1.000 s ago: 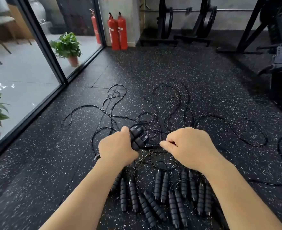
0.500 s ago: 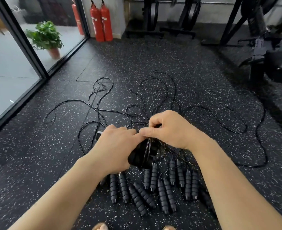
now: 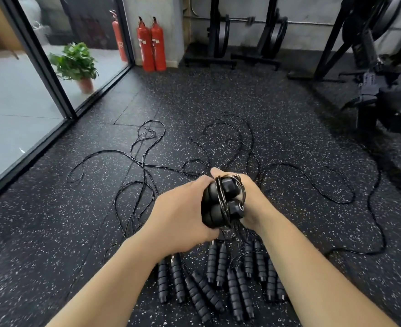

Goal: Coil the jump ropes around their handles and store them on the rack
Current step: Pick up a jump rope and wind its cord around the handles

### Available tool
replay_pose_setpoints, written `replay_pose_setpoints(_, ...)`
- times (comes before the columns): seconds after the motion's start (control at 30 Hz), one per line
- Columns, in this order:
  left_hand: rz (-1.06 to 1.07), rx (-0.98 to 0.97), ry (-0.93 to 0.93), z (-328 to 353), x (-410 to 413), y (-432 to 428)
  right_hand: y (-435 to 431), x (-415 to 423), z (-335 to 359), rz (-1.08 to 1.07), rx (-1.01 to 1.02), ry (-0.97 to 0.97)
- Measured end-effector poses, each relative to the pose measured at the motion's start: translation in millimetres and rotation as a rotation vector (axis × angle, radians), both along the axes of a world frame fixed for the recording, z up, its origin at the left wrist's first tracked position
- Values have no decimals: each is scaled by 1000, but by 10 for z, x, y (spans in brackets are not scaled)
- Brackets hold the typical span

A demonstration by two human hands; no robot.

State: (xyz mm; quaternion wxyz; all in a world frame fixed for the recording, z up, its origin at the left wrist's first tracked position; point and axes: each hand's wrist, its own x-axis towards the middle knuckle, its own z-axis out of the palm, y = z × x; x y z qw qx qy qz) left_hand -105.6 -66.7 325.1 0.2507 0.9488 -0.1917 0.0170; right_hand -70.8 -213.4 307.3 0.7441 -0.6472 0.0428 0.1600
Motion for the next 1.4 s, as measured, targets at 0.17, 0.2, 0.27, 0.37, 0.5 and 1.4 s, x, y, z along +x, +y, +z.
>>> replay_pose_setpoints(0.17, 267, -47, 84, 10, 139, 89, 140, -107, -101, -146, -352, -261)
replay_pose_setpoints(0.2, 310, -43, 90, 18, 161, 120, 152, -154, -82, -118, -402, -315)
replay_pose_setpoints(0.27, 375, -30, 99, 31, 194, 173, 176, -270, 11, -39, -369, -367)
replay_pose_setpoints(0.37, 404, -3, 119, 36, 198, 200, 217, -367, 162, 29, -242, -344)
replay_pose_setpoints(0.5, 411, 4, 119, 60, 159, 177, 255, -353, 133, -46, -317, -403)
replay_pose_setpoints(1.4, 552, -431, 195, 100, 312, 780, 95, -379, 106, -42, -969, -390)
